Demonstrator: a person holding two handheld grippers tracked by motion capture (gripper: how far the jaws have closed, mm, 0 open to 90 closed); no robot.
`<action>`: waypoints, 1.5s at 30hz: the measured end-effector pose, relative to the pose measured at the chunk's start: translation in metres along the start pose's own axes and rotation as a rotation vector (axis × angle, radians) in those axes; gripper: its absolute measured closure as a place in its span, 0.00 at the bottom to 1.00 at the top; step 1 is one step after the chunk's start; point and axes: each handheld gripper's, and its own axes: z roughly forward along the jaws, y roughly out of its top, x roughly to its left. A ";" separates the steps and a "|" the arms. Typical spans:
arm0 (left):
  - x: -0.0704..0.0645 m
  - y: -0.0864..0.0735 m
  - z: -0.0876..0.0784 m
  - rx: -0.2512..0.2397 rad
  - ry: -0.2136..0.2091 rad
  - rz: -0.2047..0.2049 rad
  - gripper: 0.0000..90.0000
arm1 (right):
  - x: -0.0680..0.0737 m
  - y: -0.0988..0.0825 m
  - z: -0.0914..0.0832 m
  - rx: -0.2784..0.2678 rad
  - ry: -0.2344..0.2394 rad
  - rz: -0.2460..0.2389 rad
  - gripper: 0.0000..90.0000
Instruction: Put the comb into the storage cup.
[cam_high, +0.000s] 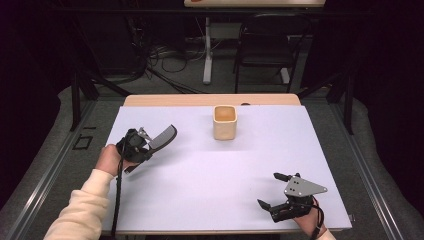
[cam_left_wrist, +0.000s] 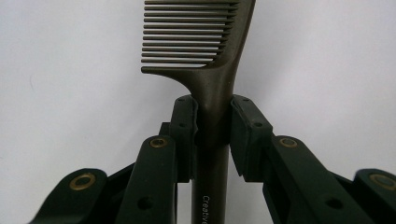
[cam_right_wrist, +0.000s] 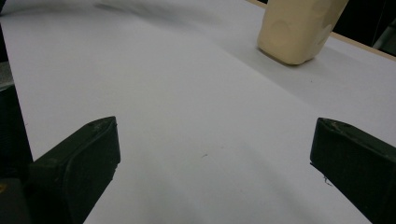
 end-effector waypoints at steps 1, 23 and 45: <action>0.000 0.000 -0.001 -0.016 -0.001 -0.004 0.80 | 0.000 0.000 0.000 0.000 0.000 0.000 0.01; -0.016 0.001 -0.006 -0.244 0.008 -0.066 0.80 | 0.000 0.000 -0.001 -0.001 -0.002 -0.004 0.01; -0.019 -0.005 -0.004 -0.418 0.046 -0.118 0.80 | 0.001 0.000 0.000 -0.002 0.003 -0.002 0.01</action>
